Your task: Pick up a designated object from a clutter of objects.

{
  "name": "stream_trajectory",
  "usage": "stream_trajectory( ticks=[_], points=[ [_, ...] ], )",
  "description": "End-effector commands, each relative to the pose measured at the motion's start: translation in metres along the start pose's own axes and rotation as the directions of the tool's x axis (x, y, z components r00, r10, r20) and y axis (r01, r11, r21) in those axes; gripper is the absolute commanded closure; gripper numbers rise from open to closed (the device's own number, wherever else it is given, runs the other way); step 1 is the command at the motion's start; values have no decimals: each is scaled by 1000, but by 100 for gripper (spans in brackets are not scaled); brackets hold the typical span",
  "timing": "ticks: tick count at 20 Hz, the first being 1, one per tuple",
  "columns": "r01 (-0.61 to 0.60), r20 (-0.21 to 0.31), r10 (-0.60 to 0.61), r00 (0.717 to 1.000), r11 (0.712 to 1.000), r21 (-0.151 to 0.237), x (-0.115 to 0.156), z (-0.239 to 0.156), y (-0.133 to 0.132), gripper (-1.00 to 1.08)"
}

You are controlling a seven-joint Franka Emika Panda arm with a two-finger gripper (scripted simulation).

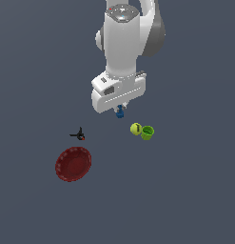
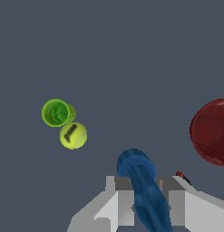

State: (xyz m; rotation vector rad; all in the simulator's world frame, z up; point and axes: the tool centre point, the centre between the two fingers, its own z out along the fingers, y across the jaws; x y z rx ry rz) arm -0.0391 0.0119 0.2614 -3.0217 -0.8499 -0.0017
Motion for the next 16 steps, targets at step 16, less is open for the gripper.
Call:
stream_trajectory(
  ticks=[16],
  points=[
    [0, 1, 0, 1000, 1000, 0, -97, -129, 67, 108]
  ],
)
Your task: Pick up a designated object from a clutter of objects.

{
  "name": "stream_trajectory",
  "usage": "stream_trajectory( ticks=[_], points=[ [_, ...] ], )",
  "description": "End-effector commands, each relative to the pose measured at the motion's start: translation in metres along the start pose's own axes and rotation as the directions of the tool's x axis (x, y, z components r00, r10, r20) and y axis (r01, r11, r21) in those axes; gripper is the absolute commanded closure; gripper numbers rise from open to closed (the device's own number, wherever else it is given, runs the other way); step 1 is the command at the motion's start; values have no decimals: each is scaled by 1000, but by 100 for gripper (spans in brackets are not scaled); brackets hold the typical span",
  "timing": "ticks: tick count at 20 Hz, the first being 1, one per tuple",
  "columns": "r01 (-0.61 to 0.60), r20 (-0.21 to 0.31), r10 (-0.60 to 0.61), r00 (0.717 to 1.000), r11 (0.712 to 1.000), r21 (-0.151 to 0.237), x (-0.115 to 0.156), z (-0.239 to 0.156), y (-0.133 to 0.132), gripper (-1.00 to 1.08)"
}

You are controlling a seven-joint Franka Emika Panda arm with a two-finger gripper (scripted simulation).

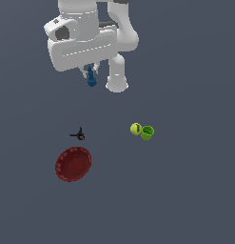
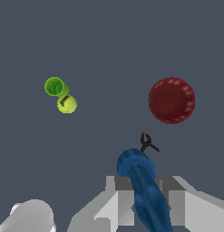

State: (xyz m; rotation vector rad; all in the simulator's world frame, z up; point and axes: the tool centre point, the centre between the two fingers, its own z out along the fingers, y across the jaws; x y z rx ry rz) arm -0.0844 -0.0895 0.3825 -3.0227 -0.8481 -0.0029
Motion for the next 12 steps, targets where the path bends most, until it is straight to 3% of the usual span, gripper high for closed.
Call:
stream_trajectory(
  ticks=[1, 12],
  points=[
    [1, 2, -1, 1000, 1000, 0, -9, -12, 6, 108],
    [1, 2, -1, 1000, 1000, -2, -17, -26, 15, 108]
  ],
)
